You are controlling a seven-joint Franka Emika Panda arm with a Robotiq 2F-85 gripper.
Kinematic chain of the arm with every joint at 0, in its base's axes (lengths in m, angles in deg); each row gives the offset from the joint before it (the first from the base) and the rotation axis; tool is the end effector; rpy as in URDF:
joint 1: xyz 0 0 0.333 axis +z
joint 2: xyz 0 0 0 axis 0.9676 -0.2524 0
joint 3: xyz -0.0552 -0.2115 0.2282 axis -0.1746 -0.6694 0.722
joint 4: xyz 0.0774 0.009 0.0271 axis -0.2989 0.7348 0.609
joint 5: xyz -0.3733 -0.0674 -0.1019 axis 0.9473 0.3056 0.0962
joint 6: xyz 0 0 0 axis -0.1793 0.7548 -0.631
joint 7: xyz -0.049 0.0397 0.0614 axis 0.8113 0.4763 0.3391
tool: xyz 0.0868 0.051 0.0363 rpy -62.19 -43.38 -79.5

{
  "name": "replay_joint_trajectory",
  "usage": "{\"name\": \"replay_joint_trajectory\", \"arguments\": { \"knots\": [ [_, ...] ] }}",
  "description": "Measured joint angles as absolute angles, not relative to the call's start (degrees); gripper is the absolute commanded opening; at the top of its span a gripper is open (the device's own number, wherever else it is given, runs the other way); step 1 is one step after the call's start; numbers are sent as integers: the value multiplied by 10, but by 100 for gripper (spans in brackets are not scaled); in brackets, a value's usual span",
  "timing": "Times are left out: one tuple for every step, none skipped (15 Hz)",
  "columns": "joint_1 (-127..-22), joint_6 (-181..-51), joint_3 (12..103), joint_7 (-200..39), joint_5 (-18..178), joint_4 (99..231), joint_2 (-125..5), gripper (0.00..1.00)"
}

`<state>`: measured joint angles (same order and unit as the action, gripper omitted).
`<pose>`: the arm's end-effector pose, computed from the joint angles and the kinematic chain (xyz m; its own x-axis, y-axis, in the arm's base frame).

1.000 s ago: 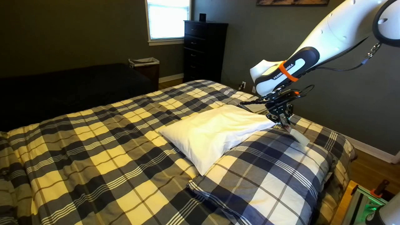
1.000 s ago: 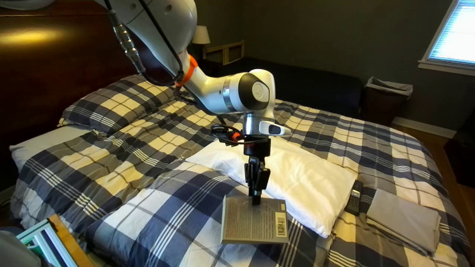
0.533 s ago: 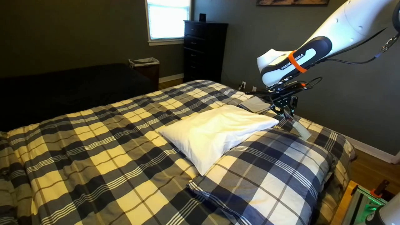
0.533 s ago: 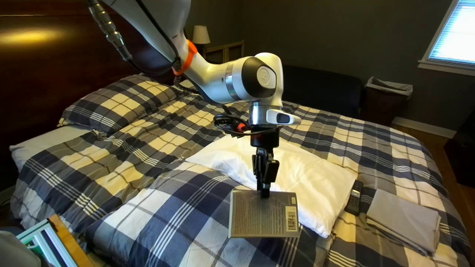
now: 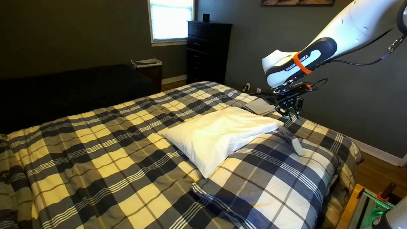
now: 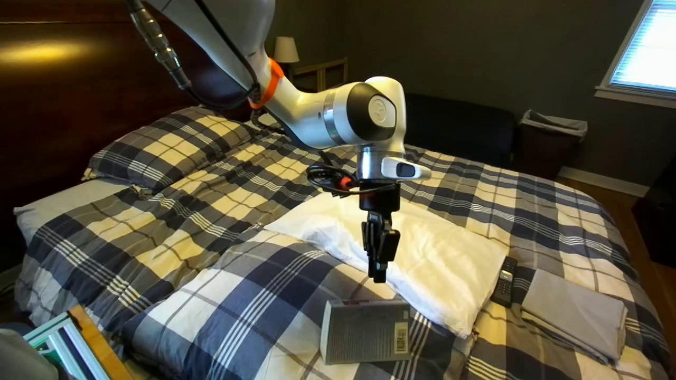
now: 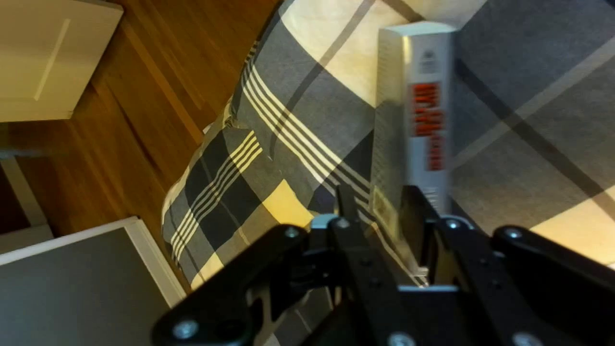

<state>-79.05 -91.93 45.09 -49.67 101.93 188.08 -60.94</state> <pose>0.5136 -0.2168 0.2922 0.7124 -0.6947 -0.0996 -0.5438 -0.6361 0.5474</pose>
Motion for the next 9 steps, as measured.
{"name": "replay_joint_trajectory", "arguments": {
  "knots": [
    [-797,-919,449,-494,1019,1873,-613,8],
    [-804,-919,447,-493,1019,1864,-617,8],
    [-813,-919,443,-493,1019,1853,-621,20],
    [-822,-919,439,-493,1019,1841,-627,54],
    [-831,-919,435,-493,1019,1829,-633,49],
    [-838,-919,433,-494,1019,1819,-639,50],
    [-844,-919,433,-496,1016,1811,-645,55],
    [-847,-919,434,-500,1011,1807,-650,61],
    [-848,-919,436,-502,1004,1805,-653,70]
  ]
}}
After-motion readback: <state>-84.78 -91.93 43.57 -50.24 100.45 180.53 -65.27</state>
